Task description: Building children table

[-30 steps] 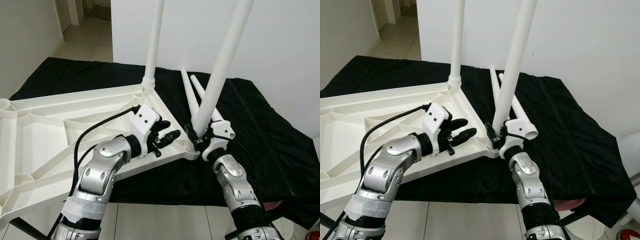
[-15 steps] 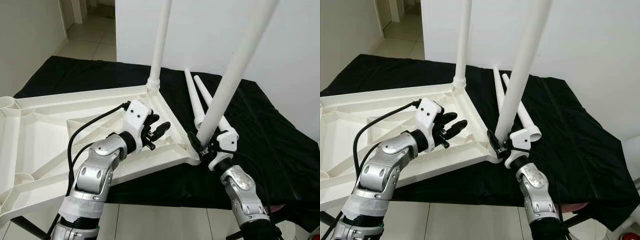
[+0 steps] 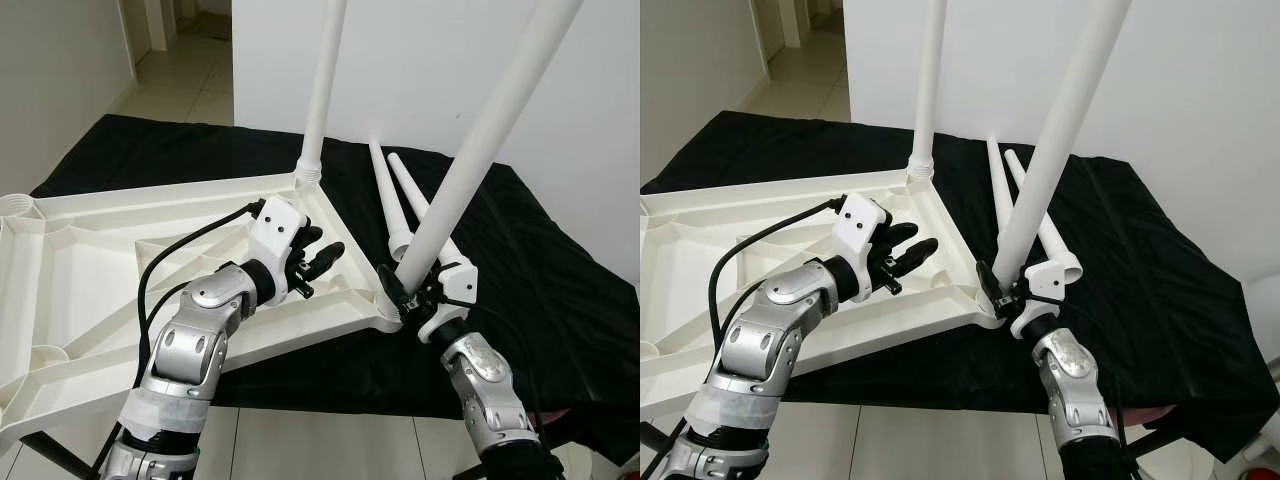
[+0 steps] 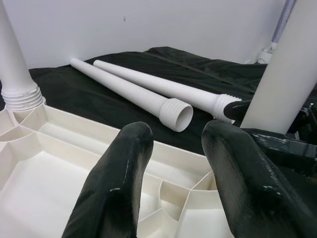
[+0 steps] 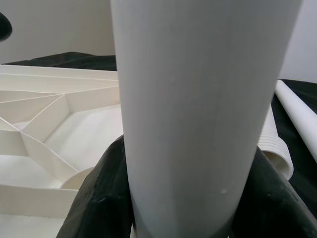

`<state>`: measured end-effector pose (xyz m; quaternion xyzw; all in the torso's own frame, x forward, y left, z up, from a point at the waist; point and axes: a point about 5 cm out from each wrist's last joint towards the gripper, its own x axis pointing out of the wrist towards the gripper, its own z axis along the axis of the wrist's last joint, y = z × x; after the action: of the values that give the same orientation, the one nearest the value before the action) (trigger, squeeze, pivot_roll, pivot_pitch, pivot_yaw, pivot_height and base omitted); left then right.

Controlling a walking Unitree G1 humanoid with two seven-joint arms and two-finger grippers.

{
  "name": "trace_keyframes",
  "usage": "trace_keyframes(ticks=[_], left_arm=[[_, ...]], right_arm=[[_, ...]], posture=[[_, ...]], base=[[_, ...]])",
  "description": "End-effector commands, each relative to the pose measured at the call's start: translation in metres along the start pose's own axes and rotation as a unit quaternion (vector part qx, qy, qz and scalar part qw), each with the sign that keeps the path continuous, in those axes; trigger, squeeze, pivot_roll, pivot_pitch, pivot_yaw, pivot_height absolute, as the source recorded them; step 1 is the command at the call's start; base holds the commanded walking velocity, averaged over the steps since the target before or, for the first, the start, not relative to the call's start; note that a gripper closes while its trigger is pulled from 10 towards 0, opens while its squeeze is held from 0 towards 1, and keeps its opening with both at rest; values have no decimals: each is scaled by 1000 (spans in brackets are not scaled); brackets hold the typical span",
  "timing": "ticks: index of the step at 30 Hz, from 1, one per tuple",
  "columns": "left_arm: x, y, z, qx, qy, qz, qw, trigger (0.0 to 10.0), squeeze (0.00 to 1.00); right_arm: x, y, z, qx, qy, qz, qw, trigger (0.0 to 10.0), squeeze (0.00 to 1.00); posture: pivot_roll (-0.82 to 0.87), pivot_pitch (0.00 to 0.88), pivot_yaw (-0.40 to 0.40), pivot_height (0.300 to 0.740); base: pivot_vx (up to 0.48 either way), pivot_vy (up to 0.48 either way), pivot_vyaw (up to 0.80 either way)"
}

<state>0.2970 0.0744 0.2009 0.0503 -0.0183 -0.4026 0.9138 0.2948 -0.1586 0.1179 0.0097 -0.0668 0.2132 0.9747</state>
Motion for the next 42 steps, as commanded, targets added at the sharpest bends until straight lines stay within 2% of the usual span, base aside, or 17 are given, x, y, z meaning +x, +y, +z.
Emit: trace_keyframes(ticks=[1,6,22,30,36,42], left_arm=[[1,-2,3,2,-3,7,1000,10000,0],[1,-2,4,1,-3,9,1000,10000,0],[0,-1,4,0,-3,10,1000,10000,0],[0,-2,5,1,-3,10,1000,10000,0],[0,-2,5,0,-3,10,1000,10000,0],[1,-2,5,0,-4,10,1000,10000,0]], right_arm=[[-11,-1,-28,32,73,-7,997,10000,0],[-11,-2,-33,39,99,-11,994,10000,0],[-12,-7,-41,61,137,-39,988,10000,0],[-13,-11,-45,90,150,-66,982,10000,0],[-15,-17,-50,134,159,-96,974,10000,0],[-13,-17,-48,121,156,-100,975,10000,0]], posture=[[19,0,-88,740],[20,0,-91,740],[20,0,-93,740],[20,0,-93,740],[20,0,-93,740],[19,0,-93,740]], base=[[0,0,0],[0,0,0],[0,0,0],[0,0,0],[0,0,0],[0,0,0]])
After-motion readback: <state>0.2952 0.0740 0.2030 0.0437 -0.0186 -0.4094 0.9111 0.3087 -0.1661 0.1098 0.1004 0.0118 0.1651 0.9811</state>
